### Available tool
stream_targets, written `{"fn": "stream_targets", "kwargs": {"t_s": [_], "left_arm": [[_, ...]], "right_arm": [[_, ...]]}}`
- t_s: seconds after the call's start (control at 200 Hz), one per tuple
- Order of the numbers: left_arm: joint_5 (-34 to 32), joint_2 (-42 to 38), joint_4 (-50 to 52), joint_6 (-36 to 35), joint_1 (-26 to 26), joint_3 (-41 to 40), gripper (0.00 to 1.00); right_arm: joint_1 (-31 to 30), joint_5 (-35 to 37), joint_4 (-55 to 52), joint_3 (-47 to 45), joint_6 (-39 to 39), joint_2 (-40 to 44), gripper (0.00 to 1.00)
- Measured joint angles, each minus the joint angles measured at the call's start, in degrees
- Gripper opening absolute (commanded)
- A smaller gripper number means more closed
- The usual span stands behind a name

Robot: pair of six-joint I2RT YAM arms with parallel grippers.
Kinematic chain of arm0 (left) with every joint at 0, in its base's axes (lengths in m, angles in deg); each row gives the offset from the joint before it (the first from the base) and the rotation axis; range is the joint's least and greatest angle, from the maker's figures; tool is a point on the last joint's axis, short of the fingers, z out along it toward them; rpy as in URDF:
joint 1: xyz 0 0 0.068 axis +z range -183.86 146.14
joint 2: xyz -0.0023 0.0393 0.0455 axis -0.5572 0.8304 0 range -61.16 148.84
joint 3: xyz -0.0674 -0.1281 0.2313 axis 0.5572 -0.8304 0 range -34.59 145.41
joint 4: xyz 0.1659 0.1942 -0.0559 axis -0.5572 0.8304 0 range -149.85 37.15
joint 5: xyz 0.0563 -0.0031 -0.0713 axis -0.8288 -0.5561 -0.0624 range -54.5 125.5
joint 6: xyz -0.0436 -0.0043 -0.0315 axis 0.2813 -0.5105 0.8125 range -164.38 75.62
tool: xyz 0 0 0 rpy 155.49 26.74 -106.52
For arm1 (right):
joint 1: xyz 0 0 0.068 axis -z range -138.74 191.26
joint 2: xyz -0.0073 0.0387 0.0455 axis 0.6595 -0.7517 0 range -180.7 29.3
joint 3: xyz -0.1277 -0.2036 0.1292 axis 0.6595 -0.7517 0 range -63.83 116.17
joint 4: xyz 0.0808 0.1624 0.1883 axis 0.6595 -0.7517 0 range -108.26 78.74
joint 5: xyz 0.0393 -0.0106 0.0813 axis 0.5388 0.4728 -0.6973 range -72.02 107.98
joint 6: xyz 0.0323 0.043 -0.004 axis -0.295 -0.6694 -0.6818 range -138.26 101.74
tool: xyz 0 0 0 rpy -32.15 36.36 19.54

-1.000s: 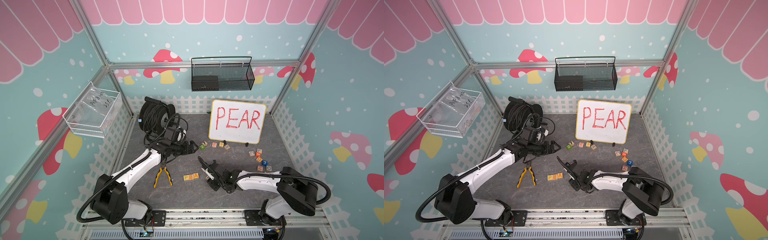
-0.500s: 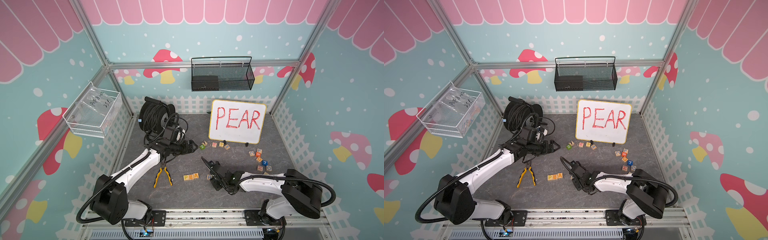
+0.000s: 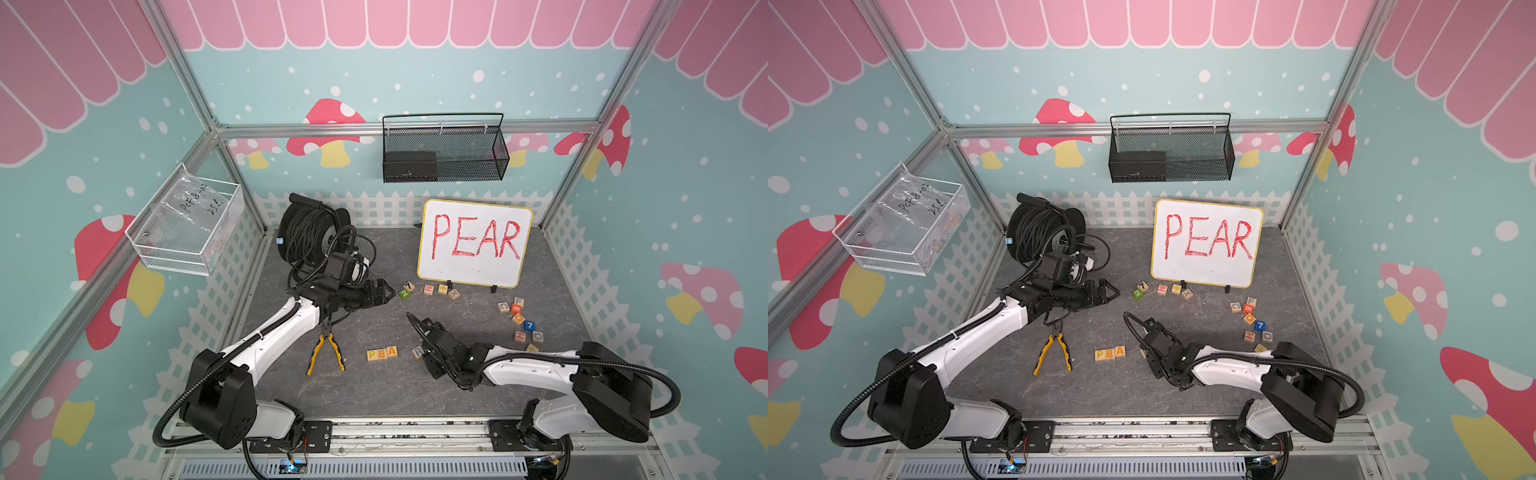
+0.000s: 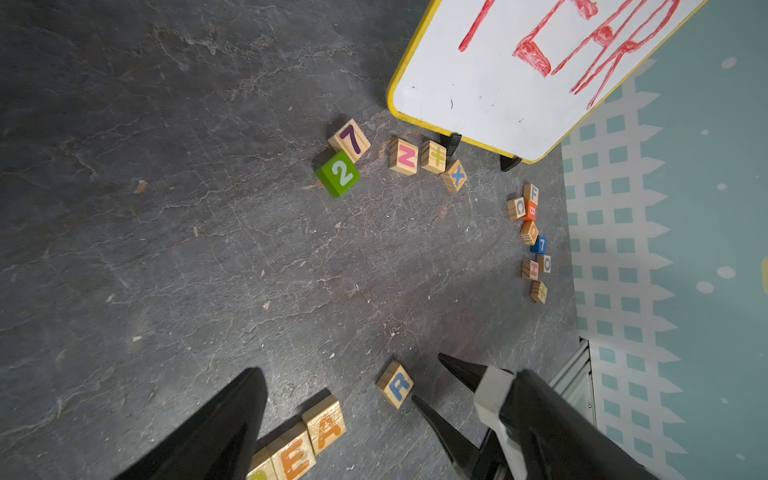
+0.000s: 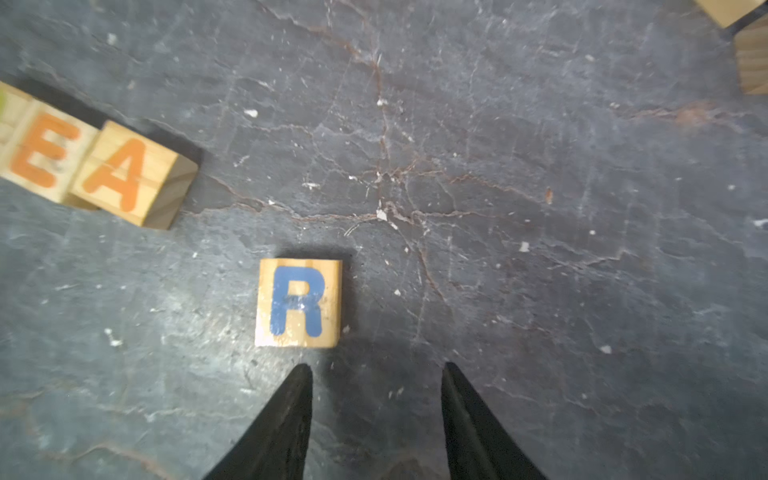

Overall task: Spell the uppercase word “pear” with letter blocks
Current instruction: Place the letter block at the center of the board, then move the letter block to the center of the board.

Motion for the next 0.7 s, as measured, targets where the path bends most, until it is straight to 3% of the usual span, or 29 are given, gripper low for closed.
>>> {"fn": "stream_targets", "kwargs": {"t_s": [0.17, 0.701], "left_arm": [[0.2, 0.0, 0.0, 0.0, 0.0, 0.0, 0.95], [0.4, 0.0, -0.1, 0.0, 0.0, 0.0, 0.95]], "right_arm": [[0.4, 1.8, 0.8, -0.4, -2.4, 5.6, 0.56], [1.6, 5.1, 0.8, 0.6, -5.9, -3.9, 0.55]]}}
